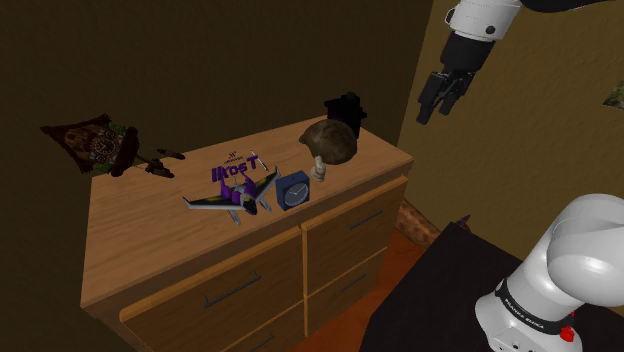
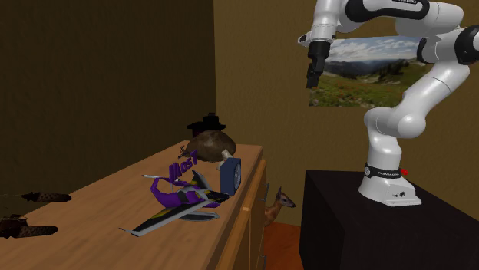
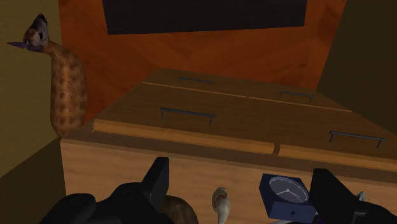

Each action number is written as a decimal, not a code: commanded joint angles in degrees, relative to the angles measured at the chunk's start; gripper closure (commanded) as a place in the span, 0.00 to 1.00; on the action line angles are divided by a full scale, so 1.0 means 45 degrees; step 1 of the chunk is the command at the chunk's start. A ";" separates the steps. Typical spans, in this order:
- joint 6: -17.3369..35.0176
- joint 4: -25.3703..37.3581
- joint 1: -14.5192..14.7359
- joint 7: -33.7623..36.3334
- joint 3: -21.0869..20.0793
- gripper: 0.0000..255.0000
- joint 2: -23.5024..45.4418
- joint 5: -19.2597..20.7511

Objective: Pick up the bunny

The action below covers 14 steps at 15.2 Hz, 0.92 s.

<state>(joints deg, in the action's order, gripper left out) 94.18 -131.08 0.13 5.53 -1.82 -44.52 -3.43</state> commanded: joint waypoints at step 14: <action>0.5087 0.0133 -0.0070 -0.0189 -0.0268 0.00 0.4939 0.0213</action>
<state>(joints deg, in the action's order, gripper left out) 115.38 -130.94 -0.15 4.69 -2.93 -24.24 -2.59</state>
